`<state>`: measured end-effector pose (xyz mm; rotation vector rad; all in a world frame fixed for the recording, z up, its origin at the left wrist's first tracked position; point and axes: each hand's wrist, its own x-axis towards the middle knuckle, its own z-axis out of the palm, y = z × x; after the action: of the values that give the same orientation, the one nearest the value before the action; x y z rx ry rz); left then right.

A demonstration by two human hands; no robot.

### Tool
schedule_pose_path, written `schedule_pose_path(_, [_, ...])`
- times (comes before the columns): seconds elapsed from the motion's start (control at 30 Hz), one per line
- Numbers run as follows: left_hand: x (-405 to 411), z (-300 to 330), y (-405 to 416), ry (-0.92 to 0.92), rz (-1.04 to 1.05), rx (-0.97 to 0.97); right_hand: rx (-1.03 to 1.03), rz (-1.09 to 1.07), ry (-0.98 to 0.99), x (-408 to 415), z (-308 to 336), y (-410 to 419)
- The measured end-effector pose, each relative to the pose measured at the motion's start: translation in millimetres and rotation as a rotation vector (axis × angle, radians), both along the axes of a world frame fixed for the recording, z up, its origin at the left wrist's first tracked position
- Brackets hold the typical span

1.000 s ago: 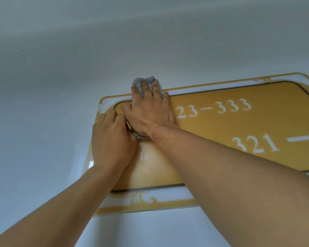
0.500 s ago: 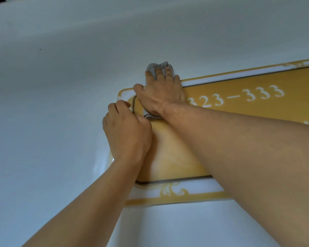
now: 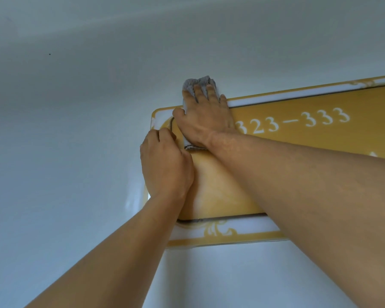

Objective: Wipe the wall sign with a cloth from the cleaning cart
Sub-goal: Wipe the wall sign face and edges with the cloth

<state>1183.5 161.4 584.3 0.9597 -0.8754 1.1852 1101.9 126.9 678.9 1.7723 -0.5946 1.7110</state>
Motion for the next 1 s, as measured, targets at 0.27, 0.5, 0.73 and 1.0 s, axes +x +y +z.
schedule_pose_path(0.27, [-7, -4, 4, -0.012, 0.108, 0.081, -0.026, 0.051, 0.063, -2, -24, -1])
schedule_pose_path(0.5, [6, -12, 11, -0.109, 0.182, 0.135, -0.035, 0.024, 0.061, -1, -42, -2])
schedule_pose_path(0.73, [38, -13, 30, -0.222, 0.297, 0.262, -0.059, 0.002, 0.057, 3, -68, 0])
schedule_pose_path(1.0, [49, -37, 30, -0.196, 0.26, 0.318, -0.06, -0.027, 0.062, 9, -120, 4])
